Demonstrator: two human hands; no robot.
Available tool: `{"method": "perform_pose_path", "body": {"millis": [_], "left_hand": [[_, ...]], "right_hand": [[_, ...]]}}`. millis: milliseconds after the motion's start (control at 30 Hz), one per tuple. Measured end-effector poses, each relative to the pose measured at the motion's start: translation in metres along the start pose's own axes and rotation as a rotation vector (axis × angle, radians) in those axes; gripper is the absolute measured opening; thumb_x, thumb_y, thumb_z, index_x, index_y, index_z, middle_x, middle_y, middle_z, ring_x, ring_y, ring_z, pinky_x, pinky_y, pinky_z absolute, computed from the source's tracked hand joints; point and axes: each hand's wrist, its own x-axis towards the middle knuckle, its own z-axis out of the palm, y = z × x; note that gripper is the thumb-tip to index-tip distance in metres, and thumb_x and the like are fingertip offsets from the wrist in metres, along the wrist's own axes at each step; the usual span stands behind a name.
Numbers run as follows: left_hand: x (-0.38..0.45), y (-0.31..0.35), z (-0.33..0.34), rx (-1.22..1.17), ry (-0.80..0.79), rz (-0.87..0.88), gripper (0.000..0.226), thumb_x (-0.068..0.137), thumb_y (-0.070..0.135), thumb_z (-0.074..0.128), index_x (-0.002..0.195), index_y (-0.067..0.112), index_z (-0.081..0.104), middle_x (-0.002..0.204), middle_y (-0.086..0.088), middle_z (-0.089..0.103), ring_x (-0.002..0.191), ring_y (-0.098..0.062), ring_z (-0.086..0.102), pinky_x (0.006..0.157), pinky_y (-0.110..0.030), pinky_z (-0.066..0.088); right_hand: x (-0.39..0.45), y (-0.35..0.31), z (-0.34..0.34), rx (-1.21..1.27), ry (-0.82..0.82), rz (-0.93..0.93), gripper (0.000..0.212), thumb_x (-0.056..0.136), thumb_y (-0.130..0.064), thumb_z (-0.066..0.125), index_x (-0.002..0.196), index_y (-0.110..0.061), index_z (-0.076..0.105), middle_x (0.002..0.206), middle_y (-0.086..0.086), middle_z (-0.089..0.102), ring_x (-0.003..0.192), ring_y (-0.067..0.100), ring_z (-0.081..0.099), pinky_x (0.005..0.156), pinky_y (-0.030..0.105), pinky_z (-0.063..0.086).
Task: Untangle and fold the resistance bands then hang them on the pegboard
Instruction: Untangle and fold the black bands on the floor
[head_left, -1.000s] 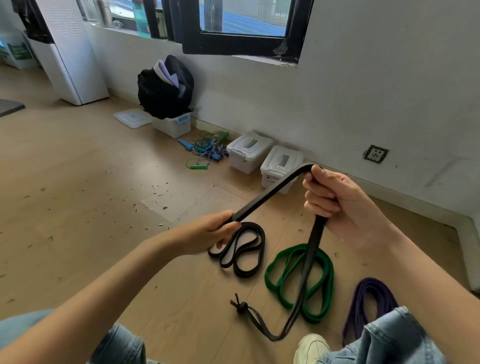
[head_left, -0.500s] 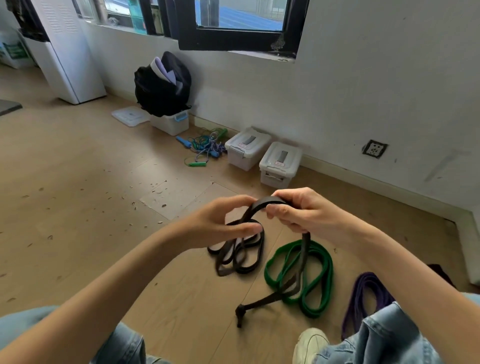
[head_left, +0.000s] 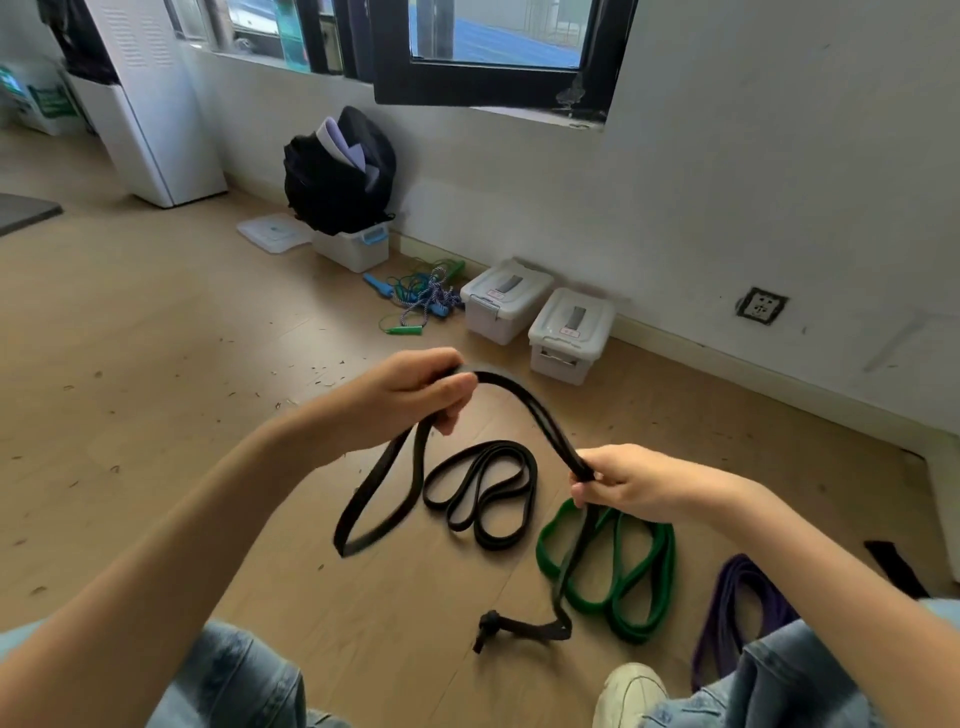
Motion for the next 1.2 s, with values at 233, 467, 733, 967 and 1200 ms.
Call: {"method": "perform_pose_path", "body": {"millis": [233,467,733,967,1200], "left_hand": [[-0.016,-0.032,-0.021,0.381,-0.447,-0.579,0.012,0.091,0.025,0.056,0.081,0.02,0.051,0.076,0.005,0.054,0.073,-0.011,0.051,0.074,-0.025,0.043],[-0.013,-0.025,0.003,0.005,-0.367,-0.384,0.055,0.077,0.031,0.069,0.127,0.032,0.046,0.131,0.019,0.049,0.124,0.003,0.041,0.102,-0.017,0.036],[0.003,-0.009,0.029,0.077,-0.058,-0.055,0.011,0.087,0.005,0.057,0.084,0.015,0.06,0.069,0.004,0.059,0.06,0.003,0.054,0.059,-0.011,0.042],[-0.004,0.009,0.003,-0.051,0.104,0.082,0.007,0.085,0.01,0.054,0.085,0.009,0.061,0.063,0.008,0.061,0.064,-0.002,0.058,0.065,-0.014,0.047],[-0.015,0.008,-0.021,-0.11,0.217,0.091,0.014,0.082,0.024,0.051,0.084,0.015,0.062,0.065,0.01,0.055,0.063,-0.003,0.052,0.063,-0.014,0.047]], "right_hand": [[-0.009,-0.015,-0.019,0.125,0.265,-0.185,0.018,0.095,-0.021,0.049,0.078,-0.029,0.048,0.072,-0.009,0.062,0.065,-0.005,0.054,0.064,0.015,0.038],[-0.001,-0.043,-0.01,-0.067,0.378,-0.378,0.006,0.094,-0.02,0.051,0.095,-0.018,0.057,0.074,-0.014,0.052,0.07,0.009,0.052,0.066,0.025,0.044],[0.01,-0.03,-0.003,-0.043,0.344,-0.225,0.003,0.083,-0.022,0.067,0.085,-0.022,0.065,0.074,-0.01,0.057,0.07,0.009,0.055,0.059,0.017,0.041],[0.007,-0.019,-0.006,0.114,0.289,-0.133,0.01,0.084,-0.015,0.066,0.089,-0.024,0.064,0.082,-0.013,0.063,0.066,-0.005,0.055,0.058,0.006,0.041],[0.0,-0.031,-0.018,0.462,0.17,-0.243,0.012,0.086,0.0,0.06,0.092,-0.01,0.057,0.086,0.004,0.07,0.065,0.002,0.058,0.055,0.01,0.041]]}}
